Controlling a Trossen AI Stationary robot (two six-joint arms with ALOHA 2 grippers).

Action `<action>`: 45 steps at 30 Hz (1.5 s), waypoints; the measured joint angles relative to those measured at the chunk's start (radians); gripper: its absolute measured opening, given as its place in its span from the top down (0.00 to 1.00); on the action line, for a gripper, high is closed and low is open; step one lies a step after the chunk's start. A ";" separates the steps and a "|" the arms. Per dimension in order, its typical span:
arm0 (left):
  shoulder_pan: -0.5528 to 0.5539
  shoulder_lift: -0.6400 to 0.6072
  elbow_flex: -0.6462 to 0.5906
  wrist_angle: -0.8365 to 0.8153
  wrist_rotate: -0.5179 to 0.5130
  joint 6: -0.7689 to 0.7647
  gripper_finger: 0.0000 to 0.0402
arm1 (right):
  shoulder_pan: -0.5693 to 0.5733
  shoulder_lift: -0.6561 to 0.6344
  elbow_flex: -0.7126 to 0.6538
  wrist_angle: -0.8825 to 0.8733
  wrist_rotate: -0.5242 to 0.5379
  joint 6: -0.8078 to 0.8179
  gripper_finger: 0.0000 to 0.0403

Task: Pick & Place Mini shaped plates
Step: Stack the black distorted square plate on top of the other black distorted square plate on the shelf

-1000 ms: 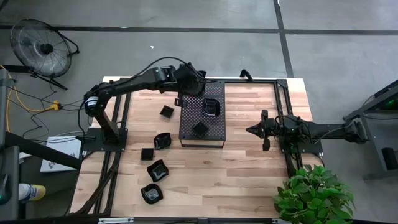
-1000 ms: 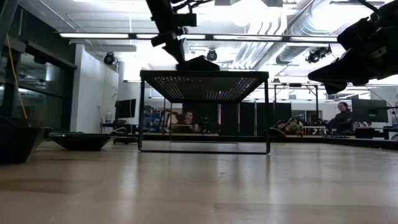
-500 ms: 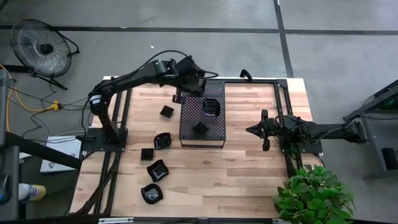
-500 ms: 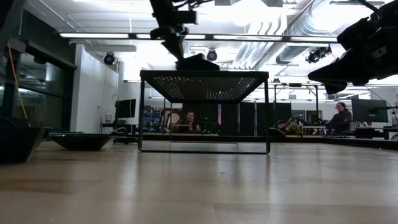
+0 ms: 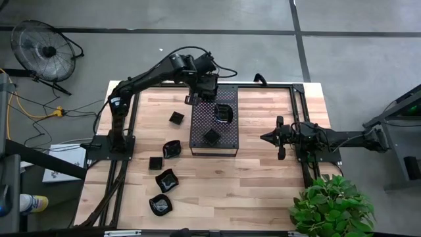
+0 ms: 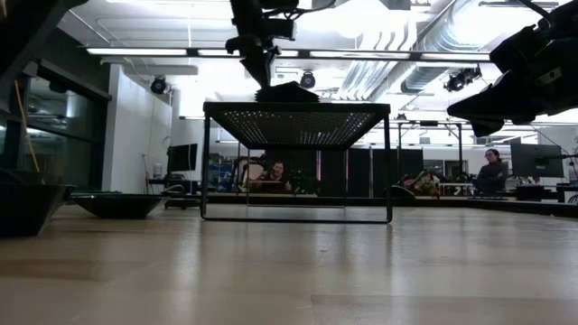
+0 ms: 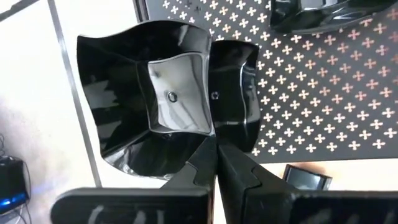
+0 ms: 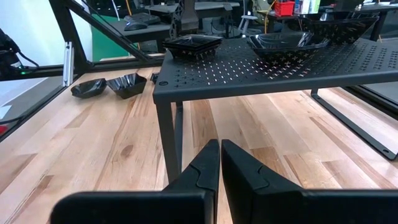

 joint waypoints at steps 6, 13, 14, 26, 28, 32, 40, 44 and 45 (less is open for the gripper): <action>-0.046 0.000 0.000 -0.018 -0.007 -0.031 0.99 | 0.000 0.000 0.000 0.000 0.000 0.000 0.97; -0.091 0.000 0.000 -0.018 -0.064 -0.070 0.99 | 0.000 0.000 0.000 0.000 0.000 0.000 0.97; -0.091 0.001 0.000 -0.022 -0.073 -0.075 0.99 | 0.000 0.000 0.000 0.000 0.000 0.000 0.97; -0.057 0.044 0.000 -0.033 -0.093 -0.077 0.99 | 0.000 0.000 0.000 0.000 0.000 0.000 0.97; -0.051 0.046 -0.002 -0.044 -0.081 -0.077 0.99 | 0.000 0.000 0.000 0.000 0.000 0.000 0.97; -0.050 0.061 0.000 -0.067 -0.057 -0.057 0.99 | 0.000 0.000 0.000 0.000 0.000 0.000 0.97; -0.050 0.081 -0.002 -0.074 -0.036 -0.043 0.99 | 0.000 0.000 0.000 0.000 0.000 0.000 0.97; -0.050 0.081 -0.002 -0.075 -0.037 -0.043 0.99 | 0.000 0.000 0.000 0.000 0.000 0.000 0.97; -0.050 0.081 -0.002 -0.078 -0.037 -0.043 0.99 | 0.000 0.000 0.000 0.000 0.000 0.000 0.97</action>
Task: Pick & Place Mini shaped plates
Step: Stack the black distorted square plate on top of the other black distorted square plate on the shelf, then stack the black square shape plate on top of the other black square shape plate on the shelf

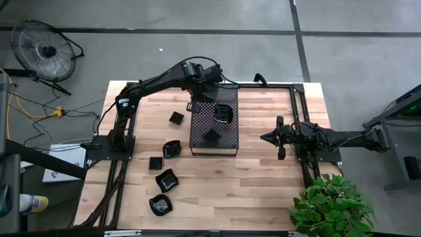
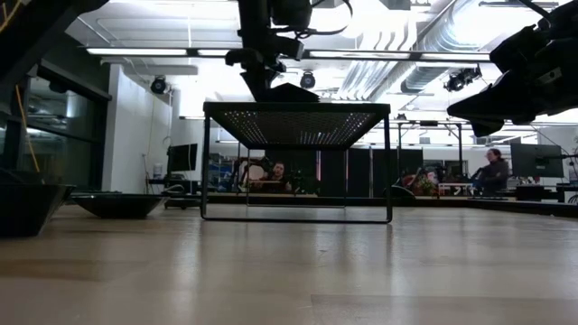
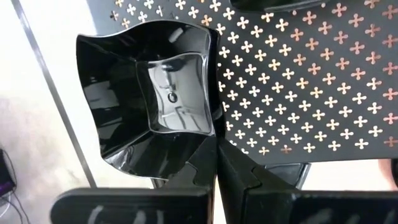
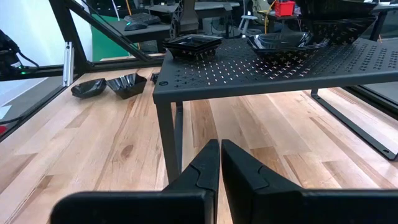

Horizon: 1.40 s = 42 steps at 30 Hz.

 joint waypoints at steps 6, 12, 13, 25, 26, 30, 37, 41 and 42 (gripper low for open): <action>0.000 0.000 0.000 0.002 0.001 0.012 0.99 | 0.000 0.000 0.000 0.000 0.000 0.000 0.97; 0.000 0.000 0.000 0.005 0.005 0.016 0.99 | 0.000 0.000 0.000 0.000 0.000 0.000 0.97; 0.000 0.000 0.000 0.005 0.007 0.019 0.99 | 0.000 0.000 0.000 0.000 0.000 0.000 0.97; 0.000 0.000 0.000 0.011 0.010 0.022 0.86 | 0.000 0.000 0.000 0.000 0.000 0.000 0.97; 0.000 0.000 0.000 0.010 0.010 0.022 0.83 | 0.000 0.000 0.000 0.000 0.000 0.000 0.97; 0.000 0.000 0.000 0.009 0.009 0.023 0.77 | 0.000 0.000 0.000 0.000 0.000 0.000 0.97; 0.000 -0.004 0.008 -0.089 -0.048 0.053 0.75 | 0.000 0.000 0.000 0.000 0.000 0.000 0.97; 0.000 -0.030 0.010 -0.152 -0.087 0.053 0.75 | 0.000 0.000 0.000 0.000 0.000 0.000 0.97; 0.000 -0.040 0.010 -0.161 -0.093 0.051 0.75 | 0.000 0.000 0.000 0.000 0.000 0.000 0.97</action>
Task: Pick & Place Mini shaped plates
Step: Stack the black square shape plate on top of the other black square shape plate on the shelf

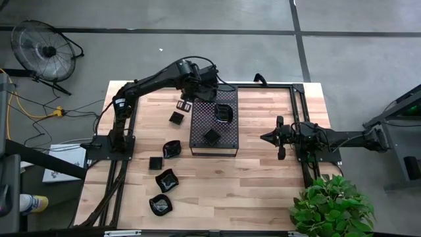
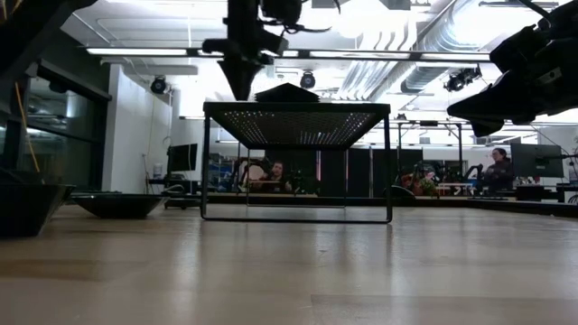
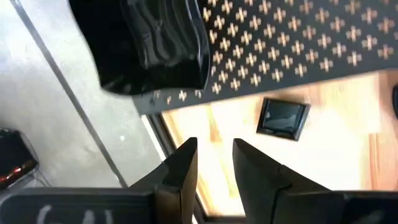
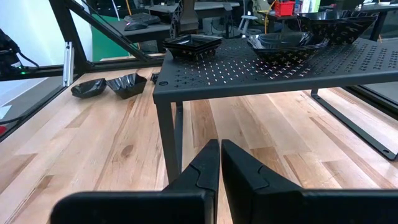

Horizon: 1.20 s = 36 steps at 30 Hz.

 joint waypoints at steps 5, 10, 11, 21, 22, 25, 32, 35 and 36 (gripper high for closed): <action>0.000 -0.072 -0.023 -0.003 0.002 0.002 0.75 | 0.000 0.000 0.000 0.000 0.000 0.000 0.97; 0.000 -0.185 -0.137 0.011 0.002 -0.014 0.75 | 0.000 0.000 0.000 0.000 0.000 0.000 0.97; 0.000 -0.212 -0.175 0.026 0.003 -0.016 0.75 | 0.000 0.000 0.000 0.000 0.000 0.000 0.97; 0.080 -0.510 -0.749 0.356 0.093 -0.005 0.75 | 0.000 0.000 0.000 0.000 0.000 0.000 0.97; 0.099 -0.527 -0.792 0.384 0.108 -0.005 0.75 | 0.000 0.000 0.000 0.000 0.000 0.000 0.97; 0.159 -0.554 -0.893 0.465 0.155 -0.002 0.75 | 0.000 0.000 0.000 0.000 0.000 0.000 0.97; 0.239 -0.558 -1.062 0.627 0.263 0.100 0.75 | 0.000 0.000 0.000 0.000 0.000 0.000 0.97; 0.238 -0.558 -1.120 0.667 0.262 0.153 0.75 | 0.000 0.000 0.000 0.000 0.000 0.000 0.97; 0.237 -0.558 -1.135 0.672 0.263 0.165 0.75 | 0.000 0.000 0.000 0.000 0.000 0.000 0.97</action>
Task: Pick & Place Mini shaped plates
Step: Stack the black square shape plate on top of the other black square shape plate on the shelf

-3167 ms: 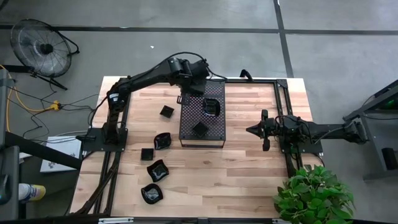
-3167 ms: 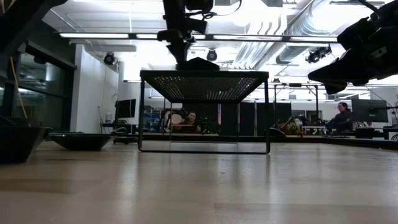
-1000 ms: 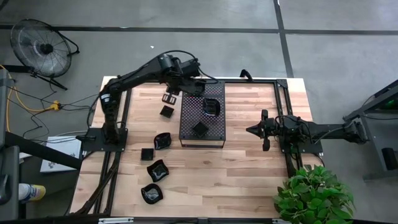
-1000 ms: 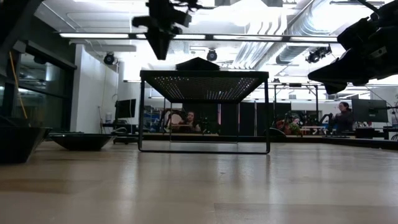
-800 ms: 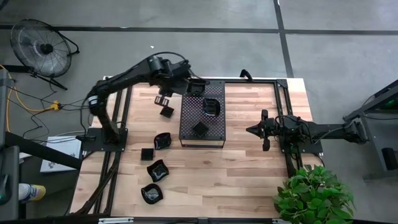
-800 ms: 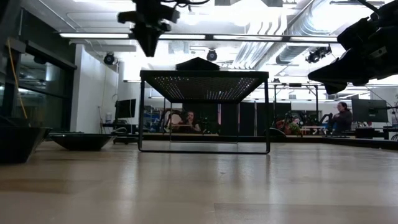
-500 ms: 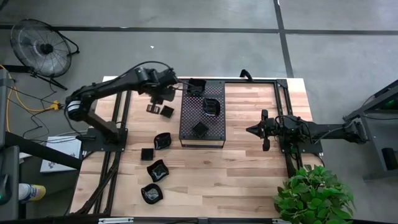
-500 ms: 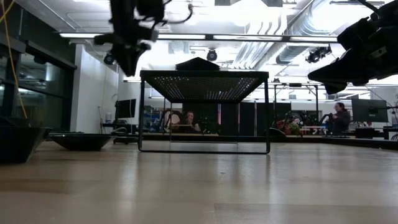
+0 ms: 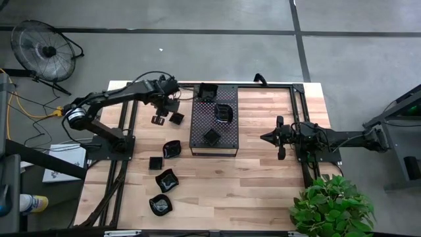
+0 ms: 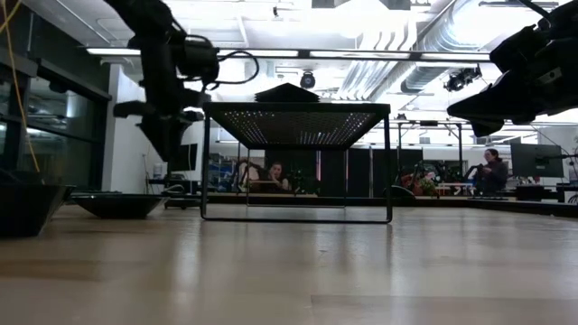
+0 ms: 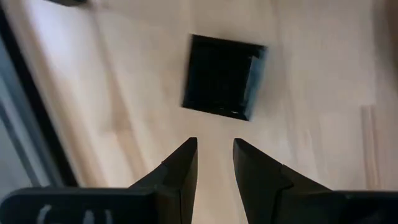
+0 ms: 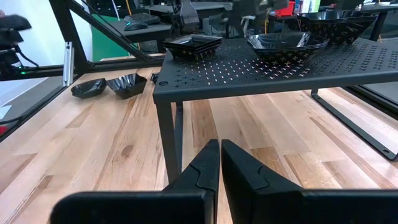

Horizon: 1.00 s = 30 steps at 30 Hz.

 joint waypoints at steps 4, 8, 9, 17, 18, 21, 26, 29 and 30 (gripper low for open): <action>-0.002 0.000 -0.072 0.090 0.051 0.016 0.75 | 0.000 0.000 0.000 0.000 0.000 0.000 0.97; -0.002 0.000 -0.127 0.144 0.079 0.045 0.75 | 0.000 0.000 0.000 0.000 0.000 0.000 0.97; -0.002 0.000 -0.135 0.151 0.079 0.058 0.75 | 0.000 0.000 0.000 0.000 0.000 0.000 0.97; -0.002 0.000 -0.210 0.243 0.095 0.128 0.75 | 0.000 0.000 0.000 0.000 0.000 0.000 0.97; -0.002 0.000 -0.216 0.253 0.096 0.132 0.75 | 0.000 0.000 0.000 0.000 0.000 0.000 0.97; -0.002 0.000 -0.231 0.268 0.099 0.143 0.75 | 0.000 0.000 0.000 0.000 0.000 0.000 0.97; -0.003 0.001 -0.238 0.279 0.129 0.143 0.75 | 0.000 0.000 0.000 0.000 0.000 0.000 0.97; -0.027 0.001 -0.238 0.301 0.128 0.142 0.75 | 0.000 0.000 0.000 0.000 0.000 0.000 0.97; -0.041 0.001 -0.238 0.309 0.127 0.141 0.75 | 0.000 0.000 0.000 0.000 0.000 0.000 0.97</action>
